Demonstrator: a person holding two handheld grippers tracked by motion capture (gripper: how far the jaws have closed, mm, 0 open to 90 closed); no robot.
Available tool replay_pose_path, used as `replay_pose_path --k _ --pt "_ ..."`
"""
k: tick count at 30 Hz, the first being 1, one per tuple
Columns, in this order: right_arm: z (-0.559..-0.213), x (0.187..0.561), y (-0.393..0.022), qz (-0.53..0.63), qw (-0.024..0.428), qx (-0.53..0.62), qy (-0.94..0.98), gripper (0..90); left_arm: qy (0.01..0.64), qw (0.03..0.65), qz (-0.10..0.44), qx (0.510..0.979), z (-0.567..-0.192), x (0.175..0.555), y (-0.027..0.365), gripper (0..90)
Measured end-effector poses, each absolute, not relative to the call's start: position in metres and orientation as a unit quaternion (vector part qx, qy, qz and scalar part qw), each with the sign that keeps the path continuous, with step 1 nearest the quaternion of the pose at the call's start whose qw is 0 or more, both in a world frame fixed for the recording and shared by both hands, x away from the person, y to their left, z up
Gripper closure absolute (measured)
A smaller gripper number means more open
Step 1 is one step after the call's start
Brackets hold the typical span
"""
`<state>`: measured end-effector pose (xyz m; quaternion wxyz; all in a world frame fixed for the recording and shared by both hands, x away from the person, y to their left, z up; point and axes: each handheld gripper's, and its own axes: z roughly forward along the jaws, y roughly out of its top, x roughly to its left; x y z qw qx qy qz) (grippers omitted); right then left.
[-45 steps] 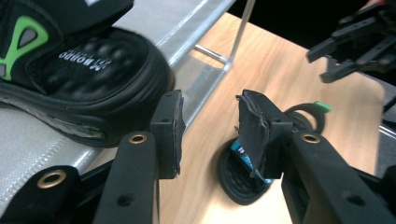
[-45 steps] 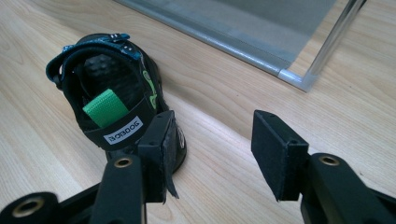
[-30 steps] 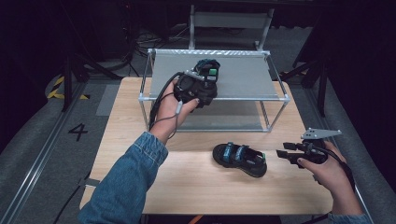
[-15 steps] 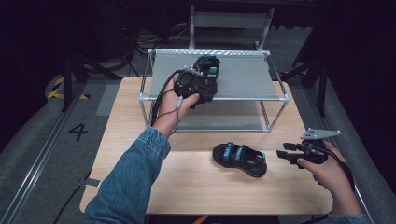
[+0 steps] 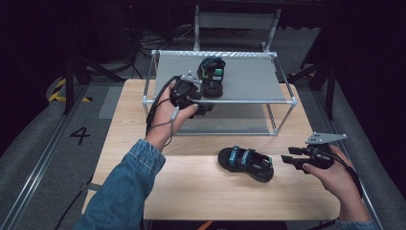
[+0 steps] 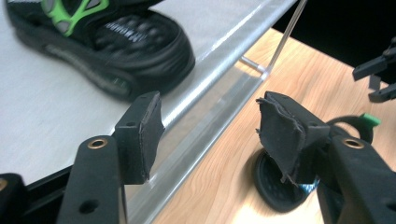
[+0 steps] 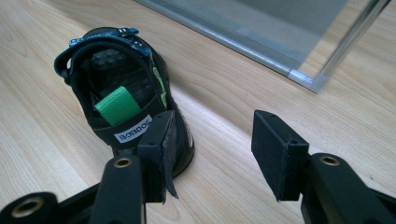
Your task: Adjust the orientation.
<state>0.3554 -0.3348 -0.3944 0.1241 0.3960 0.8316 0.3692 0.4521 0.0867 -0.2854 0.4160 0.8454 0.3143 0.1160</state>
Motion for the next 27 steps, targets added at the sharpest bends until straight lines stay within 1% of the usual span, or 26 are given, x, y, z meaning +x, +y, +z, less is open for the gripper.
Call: replay_pose_path --k 7,11,12,14,17,24,27 --pt "-0.389 0.352 -0.323 0.369 0.124 0.383 0.838 50.6 0.340 0.378 0.126 0.852 -0.293 0.436 0.110 32.2" --pt "-0.384 0.349 -0.313 0.372 0.116 0.371 0.843 49.9 0.348 0.358 0.140 0.855 -0.306 0.425 0.124 27.8" --pt "-0.382 0.347 -0.310 0.375 0.111 0.369 0.843 49.6 0.351 0.363 0.143 0.851 -0.312 0.423 0.129 26.6" --pt "-0.378 0.345 -0.306 0.377 0.108 0.362 0.846 49.4 0.356 0.364 0.141 0.849 -0.322 0.420 0.135 26.3" --pt "-0.373 0.342 -0.301 0.378 0.107 0.359 0.847 49.2 0.361 0.346 0.141 0.854 -0.338 0.417 0.144 25.8" --pt "-0.380 0.346 -0.291 0.361 0.101 0.365 0.852 49.5 0.368 0.334 0.142 0.856 -0.358 0.414 0.156 24.8" --pt "-0.382 0.346 -0.281 0.355 0.110 0.361 0.855 50.2 0.368 0.317 0.147 0.862 -0.368 0.419 0.157 24.8"
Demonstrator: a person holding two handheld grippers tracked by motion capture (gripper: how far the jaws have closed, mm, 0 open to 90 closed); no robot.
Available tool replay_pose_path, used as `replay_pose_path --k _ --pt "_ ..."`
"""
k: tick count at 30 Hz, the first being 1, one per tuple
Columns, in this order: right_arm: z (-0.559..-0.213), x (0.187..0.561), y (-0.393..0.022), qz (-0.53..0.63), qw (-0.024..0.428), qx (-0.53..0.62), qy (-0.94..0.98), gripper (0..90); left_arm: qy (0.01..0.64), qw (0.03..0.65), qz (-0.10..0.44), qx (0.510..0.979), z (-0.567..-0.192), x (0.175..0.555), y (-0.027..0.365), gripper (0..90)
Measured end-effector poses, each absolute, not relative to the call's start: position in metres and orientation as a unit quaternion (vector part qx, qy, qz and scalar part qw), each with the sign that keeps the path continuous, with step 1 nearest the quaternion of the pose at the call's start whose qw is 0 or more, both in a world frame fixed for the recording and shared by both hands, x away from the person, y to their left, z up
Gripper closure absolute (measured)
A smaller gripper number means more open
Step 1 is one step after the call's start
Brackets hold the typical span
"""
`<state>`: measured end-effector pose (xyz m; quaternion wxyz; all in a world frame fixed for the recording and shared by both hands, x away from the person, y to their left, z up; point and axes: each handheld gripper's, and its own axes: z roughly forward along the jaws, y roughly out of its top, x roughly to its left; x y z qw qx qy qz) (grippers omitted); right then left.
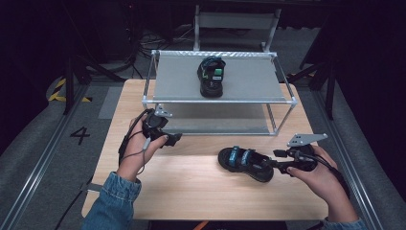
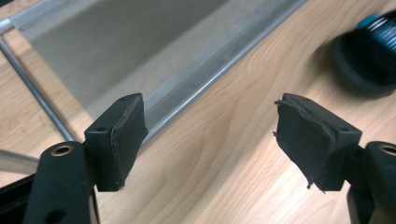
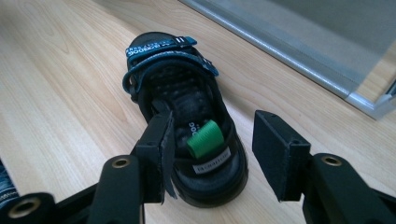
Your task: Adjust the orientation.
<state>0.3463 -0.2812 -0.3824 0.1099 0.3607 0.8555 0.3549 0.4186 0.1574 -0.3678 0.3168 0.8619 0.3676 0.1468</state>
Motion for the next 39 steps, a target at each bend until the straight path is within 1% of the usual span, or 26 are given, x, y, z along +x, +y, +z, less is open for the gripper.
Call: replay_pose_path --k 5,9,12,17,18,20,23,24,27,30,32,33,34,39 --pt "-0.383 0.348 -0.270 0.351 0.107 0.355 0.860 50.2 0.374 0.327 0.137 0.857 -0.369 0.421 0.167 24.4" --pt "-0.385 0.351 -0.267 0.335 0.109 0.363 0.863 51.7 0.380 0.321 0.135 0.857 -0.370 0.419 0.173 24.0" --pt "-0.384 0.350 -0.269 0.325 0.103 0.376 0.862 60.1 0.384 0.315 0.134 0.857 -0.373 0.419 0.178 23.9" --pt "-0.380 0.349 -0.271 0.297 0.102 0.380 0.870 83.5 0.392 0.316 0.132 0.854 -0.375 0.419 0.182 24.3" --pt "-0.379 0.349 -0.271 0.292 0.104 0.379 0.872 86.4 0.392 0.318 0.131 0.853 -0.375 0.419 0.182 24.3" --pt "-0.378 0.348 -0.268 0.291 0.105 0.379 0.872 87.9 0.387 0.318 0.133 0.855 -0.374 0.419 0.182 24.3" --pt "-0.374 0.344 -0.261 0.286 0.102 0.368 0.879 88.0 0.384 0.332 0.141 0.850 -0.371 0.418 0.183 26.5" --pt "-0.371 0.342 -0.259 0.285 0.101 0.367 0.880 88.0 0.383 0.341 0.136 0.847 -0.371 0.418 0.184 26.5" --pt "-0.365 0.334 -0.249 0.290 0.081 0.360 0.883 87.8 0.383 0.343 0.138 0.847 -0.370 0.418 0.186 26.9" --pt "-0.363 0.327 -0.238 0.289 0.071 0.344 0.891 87.7 0.384 0.342 0.138 0.846 -0.370 0.418 0.186 26.7" --pt "-0.364 0.321 -0.228 0.284 0.056 0.334 0.897 87.3 0.385 0.343 0.137 0.846 -0.370 0.418 0.187 26.8" --pt "-0.364 0.321 -0.228 0.284 0.056 0.334 0.897 87.3 0.385 0.343 0.137 0.846 -0.370 0.418 0.187 26.8" --pt "-0.365 0.316 -0.219 0.280 0.043 0.321 0.904 87.0 0.386 0.344 0.135 0.845 -0.369 0.418 0.187 26.7" --pt "-0.368 0.311 -0.203 0.282 0.024 0.302 0.910 85.8 0.386 0.344 0.136 0.845 -0.370 0.418 0.188 26.8"
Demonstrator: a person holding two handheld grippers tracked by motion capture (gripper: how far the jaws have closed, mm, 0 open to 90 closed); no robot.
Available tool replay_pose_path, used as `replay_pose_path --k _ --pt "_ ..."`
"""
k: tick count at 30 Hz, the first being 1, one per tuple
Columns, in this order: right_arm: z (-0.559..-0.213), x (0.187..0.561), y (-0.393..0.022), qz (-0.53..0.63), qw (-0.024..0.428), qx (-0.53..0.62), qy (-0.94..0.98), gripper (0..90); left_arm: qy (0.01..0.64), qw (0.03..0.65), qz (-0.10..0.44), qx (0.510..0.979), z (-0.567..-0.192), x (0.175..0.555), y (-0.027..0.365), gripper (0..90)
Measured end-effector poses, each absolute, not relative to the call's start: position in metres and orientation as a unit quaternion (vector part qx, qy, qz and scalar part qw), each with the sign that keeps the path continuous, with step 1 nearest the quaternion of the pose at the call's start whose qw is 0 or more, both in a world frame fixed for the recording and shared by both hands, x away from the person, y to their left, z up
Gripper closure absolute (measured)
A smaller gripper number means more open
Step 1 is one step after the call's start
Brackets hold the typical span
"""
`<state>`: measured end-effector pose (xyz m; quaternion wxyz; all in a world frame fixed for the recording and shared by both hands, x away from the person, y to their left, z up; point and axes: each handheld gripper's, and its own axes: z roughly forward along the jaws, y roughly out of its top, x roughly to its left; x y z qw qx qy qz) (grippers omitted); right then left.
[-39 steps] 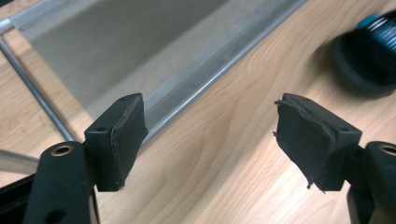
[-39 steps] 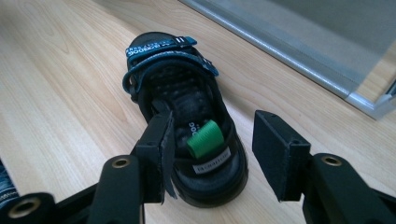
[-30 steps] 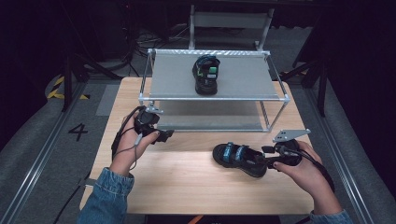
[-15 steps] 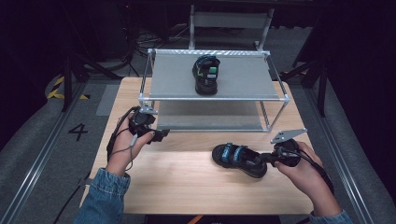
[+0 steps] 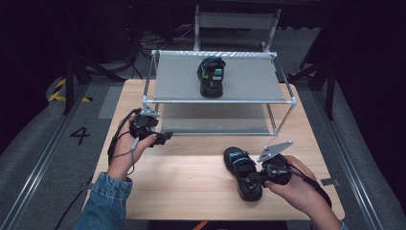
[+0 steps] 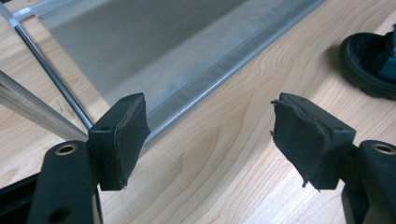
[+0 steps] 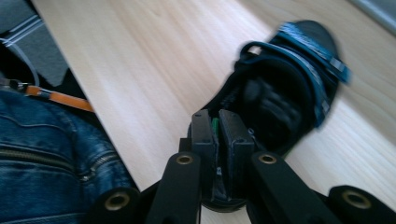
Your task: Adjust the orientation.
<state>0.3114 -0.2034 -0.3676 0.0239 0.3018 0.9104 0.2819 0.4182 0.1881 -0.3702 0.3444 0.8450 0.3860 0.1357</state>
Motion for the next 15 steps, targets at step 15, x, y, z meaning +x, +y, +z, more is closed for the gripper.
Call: replay_pose_path --k 15 --pt "-0.363 0.326 -0.216 0.328 0.074 0.296 0.894 52.9 0.395 0.348 0.126 0.841 -0.371 0.421 0.194 26.8"
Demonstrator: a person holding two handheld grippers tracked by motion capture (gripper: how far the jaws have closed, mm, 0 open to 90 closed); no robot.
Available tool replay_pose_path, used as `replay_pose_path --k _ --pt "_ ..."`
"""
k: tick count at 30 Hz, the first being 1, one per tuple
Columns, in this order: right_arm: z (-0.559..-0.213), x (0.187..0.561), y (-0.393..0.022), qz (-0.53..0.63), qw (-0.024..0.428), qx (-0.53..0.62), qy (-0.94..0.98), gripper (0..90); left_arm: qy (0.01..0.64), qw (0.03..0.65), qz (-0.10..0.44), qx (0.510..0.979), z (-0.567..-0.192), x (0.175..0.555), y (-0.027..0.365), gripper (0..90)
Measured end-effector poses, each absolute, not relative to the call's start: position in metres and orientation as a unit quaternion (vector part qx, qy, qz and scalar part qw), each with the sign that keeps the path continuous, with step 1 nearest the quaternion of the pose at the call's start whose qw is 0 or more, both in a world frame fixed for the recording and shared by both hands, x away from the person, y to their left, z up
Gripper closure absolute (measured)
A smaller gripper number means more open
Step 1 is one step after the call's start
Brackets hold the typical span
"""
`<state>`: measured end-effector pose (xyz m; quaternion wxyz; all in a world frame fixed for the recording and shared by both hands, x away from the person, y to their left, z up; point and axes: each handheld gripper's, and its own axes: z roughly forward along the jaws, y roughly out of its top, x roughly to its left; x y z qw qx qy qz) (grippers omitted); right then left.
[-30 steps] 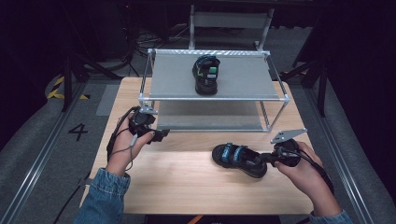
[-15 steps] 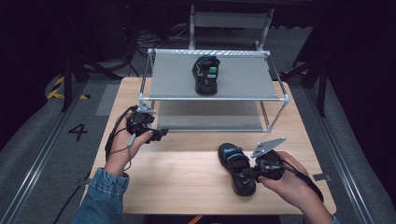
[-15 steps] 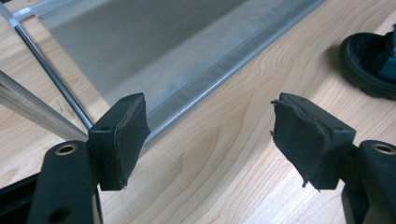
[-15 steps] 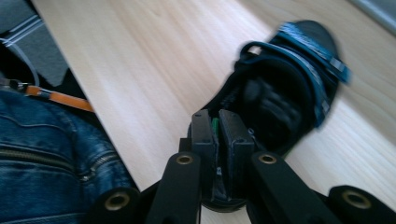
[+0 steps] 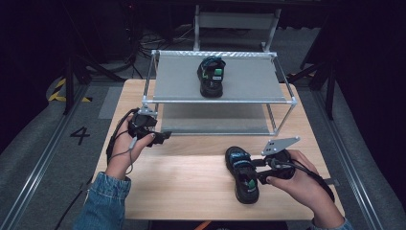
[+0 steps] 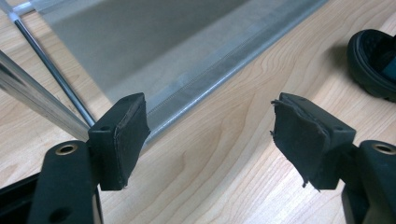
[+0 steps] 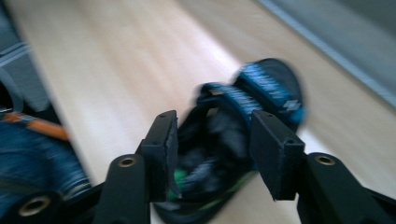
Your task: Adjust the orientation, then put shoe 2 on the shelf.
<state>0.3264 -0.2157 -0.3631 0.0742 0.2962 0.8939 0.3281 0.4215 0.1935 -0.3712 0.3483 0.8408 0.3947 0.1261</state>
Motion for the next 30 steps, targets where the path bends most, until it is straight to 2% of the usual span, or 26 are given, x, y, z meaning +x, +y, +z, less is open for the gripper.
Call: replay_pose_path --k 13,15,18,22,30 --pt "-0.396 0.351 -0.207 0.287 0.090 0.300 0.906 49.0 0.393 0.352 0.115 0.842 -0.374 0.432 0.191 26.6" --pt "-0.399 0.353 -0.203 0.280 0.092 0.297 0.908 52.3 0.392 0.349 0.112 0.844 -0.374 0.433 0.191 26.6" --pt "-0.401 0.355 -0.199 0.272 0.096 0.295 0.911 61.8 0.392 0.350 0.113 0.843 -0.374 0.431 0.192 26.5" --pt "-0.400 0.358 -0.198 0.272 0.090 0.298 0.910 67.1 0.395 0.352 0.116 0.841 -0.373 0.428 0.197 26.3" --pt "-0.392 0.361 -0.203 0.290 0.059 0.301 0.907 70.9 0.414 0.352 0.123 0.830 -0.371 0.422 0.213 26.3"
